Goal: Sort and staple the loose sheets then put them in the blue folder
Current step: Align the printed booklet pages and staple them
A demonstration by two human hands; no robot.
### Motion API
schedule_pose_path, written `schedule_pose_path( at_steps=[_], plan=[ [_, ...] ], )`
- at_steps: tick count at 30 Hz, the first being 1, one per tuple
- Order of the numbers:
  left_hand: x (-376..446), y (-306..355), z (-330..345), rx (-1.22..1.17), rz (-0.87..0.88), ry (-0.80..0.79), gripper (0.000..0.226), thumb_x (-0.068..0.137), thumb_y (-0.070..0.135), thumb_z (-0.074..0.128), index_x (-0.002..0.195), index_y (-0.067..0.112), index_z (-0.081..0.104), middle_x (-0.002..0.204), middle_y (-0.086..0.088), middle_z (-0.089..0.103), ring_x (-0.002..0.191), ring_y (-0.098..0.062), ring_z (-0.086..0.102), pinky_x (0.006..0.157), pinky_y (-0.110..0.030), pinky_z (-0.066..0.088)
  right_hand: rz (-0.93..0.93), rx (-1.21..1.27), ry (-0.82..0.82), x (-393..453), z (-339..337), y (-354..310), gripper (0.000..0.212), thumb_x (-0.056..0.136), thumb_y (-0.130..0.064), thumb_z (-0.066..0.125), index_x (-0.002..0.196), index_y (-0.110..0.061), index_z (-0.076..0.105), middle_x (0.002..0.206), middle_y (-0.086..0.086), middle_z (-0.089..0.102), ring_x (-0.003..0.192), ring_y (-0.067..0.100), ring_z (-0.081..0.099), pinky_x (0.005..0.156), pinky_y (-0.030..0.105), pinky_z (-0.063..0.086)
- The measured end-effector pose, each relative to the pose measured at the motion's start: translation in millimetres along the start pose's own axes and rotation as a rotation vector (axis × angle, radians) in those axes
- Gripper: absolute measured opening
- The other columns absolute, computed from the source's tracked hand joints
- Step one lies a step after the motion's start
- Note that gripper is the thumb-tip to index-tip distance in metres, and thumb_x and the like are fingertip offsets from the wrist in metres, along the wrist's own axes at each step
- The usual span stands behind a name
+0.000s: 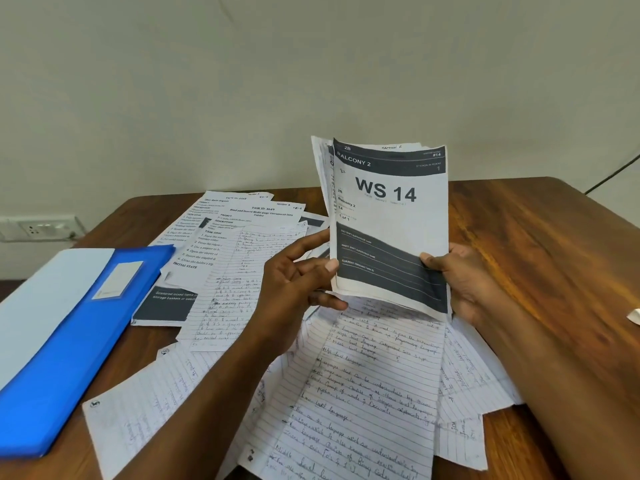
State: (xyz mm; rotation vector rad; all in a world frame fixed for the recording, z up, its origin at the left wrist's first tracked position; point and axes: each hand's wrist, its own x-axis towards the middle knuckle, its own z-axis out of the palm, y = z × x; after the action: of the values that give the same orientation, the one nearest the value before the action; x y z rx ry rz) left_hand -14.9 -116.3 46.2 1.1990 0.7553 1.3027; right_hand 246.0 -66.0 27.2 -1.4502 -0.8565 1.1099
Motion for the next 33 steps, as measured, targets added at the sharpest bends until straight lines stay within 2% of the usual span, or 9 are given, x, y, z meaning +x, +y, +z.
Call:
schedule_pose_path(
  at_steps=[5, 10, 13, 16, 19, 23, 28, 31, 33],
  plan=[
    [-0.5, -0.3, 0.8, -0.001, 0.005, -0.019, 0.055, 0.083, 0.019, 0.075, 0.136, 0.021, 0.062, 0.116, -0.019, 0.076, 0.079, -0.026, 0.077, 0.057, -0.033, 0.064, 0.012, 0.017, -0.002, 0.4, -0.8, 1.8, 0.015, 0.095, 0.0, 0.067, 0.109, -0.004, 0.071, 0.106, 0.012, 0.079, 0.109, 0.035, 0.071, 0.103, 0.057, 0.054],
    [1.7, -2.8, -1.6, 0.074, 0.004, 0.003, 0.053, 0.083, 0.01, 0.075, 0.133, 0.02, 0.061, 0.099, -0.013, 0.08, 0.064, -0.022, 0.074, 0.042, -0.024, 0.051, -0.024, 0.066, 0.015, -5.1, 0.0, -2.5, 0.014, 0.099, -0.001, 0.063, 0.11, -0.007, 0.069, 0.111, 0.011, 0.078, 0.105, 0.032, 0.072, 0.098, 0.052, 0.058],
    [7.4, -8.3, -15.5, 0.243, 0.042, 0.068, 0.044, 0.09, 0.001, 0.074, 0.128, 0.022, 0.066, 0.094, -0.008, 0.079, 0.072, -0.022, 0.074, 0.05, -0.025, 0.054, -0.14, 0.122, 0.069, -12.9, 2.5, -9.5, 0.017, 0.103, -0.009, 0.06, 0.118, -0.012, 0.066, 0.115, 0.004, 0.076, 0.11, 0.027, 0.071, 0.098, 0.05, 0.058],
    [12.5, -12.4, -28.1, 0.516, 0.096, 0.152, 0.041, 0.087, 0.012, 0.081, 0.124, 0.024, 0.07, 0.093, 0.004, 0.08, 0.086, -0.014, 0.076, 0.062, -0.02, 0.056, -0.265, 0.2, 0.106, -22.1, 5.7, -17.5, 0.019, 0.105, -0.011, 0.059, 0.123, -0.014, 0.063, 0.117, 0.001, 0.074, 0.11, 0.022, 0.071, 0.093, 0.042, 0.06],
    [11.8, -11.2, -26.4, 0.641, 0.129, 0.189, 0.037, 0.082, 0.028, 0.086, 0.116, 0.03, 0.073, 0.091, 0.013, 0.078, 0.084, -0.004, 0.071, 0.061, -0.011, 0.05, -0.365, 0.184, 0.081, -32.4, 10.4, -23.0, 0.02, 0.102, -0.008, 0.062, 0.116, -0.022, 0.065, 0.109, -0.008, 0.076, 0.102, 0.011, 0.074, 0.089, 0.031, 0.062],
    [8.3, -14.8, -16.3, 0.482, 0.089, 0.172, 0.024, 0.09, 0.022, 0.079, 0.111, 0.029, 0.072, 0.095, 0.018, 0.079, 0.092, -0.002, 0.075, 0.073, -0.016, 0.06, -0.433, 0.14, -0.059, -44.4, 17.8, -21.9, 0.027, 0.1, -0.006, 0.064, 0.12, -0.023, 0.066, 0.113, -0.004, 0.078, 0.109, 0.019, 0.074, 0.091, 0.037, 0.063],
    [5.1, -14.8, -4.1, 0.337, 0.037, 0.233, 0.019, 0.097, 0.019, 0.07, 0.116, 0.017, 0.072, 0.095, 0.002, 0.081, 0.094, -0.019, 0.078, 0.074, -0.024, 0.063, -0.563, -0.037, -0.005, -69.6, 30.5, -37.4, 0.032, 0.092, -0.023, 0.077, 0.105, -0.037, 0.052, 0.102, -0.025, 0.062, 0.09, -0.001, 0.065, 0.074, 0.008, 0.052],
    [6.3, 6.7, 1.7, 0.386, 0.164, 0.237, 0.018, 0.096, 0.023, 0.071, 0.112, 0.029, 0.069, 0.099, 0.008, 0.078, 0.094, -0.015, 0.077, 0.076, -0.026, 0.064, -0.616, -0.025, 0.057, -85.2, 31.1, -62.3, 0.044, 0.082, -0.033, 0.085, 0.102, -0.04, 0.046, 0.104, -0.022, 0.057, 0.092, -0.001, 0.06, 0.066, 0.003, 0.049],
    [8.1, 23.1, 3.6, 0.347, 0.217, 0.218, 0.02, 0.093, 0.022, 0.074, 0.104, 0.036, 0.066, 0.093, 0.016, 0.077, 0.089, -0.008, 0.077, 0.07, -0.023, 0.063, -0.619, 0.018, 0.006, -96.6, 30.3, -79.5, 0.046, 0.069, -0.044, 0.082, 0.099, -0.039, 0.048, 0.103, -0.021, 0.058, 0.092, 0.004, 0.062, 0.064, 0.003, 0.051]
  ],
)
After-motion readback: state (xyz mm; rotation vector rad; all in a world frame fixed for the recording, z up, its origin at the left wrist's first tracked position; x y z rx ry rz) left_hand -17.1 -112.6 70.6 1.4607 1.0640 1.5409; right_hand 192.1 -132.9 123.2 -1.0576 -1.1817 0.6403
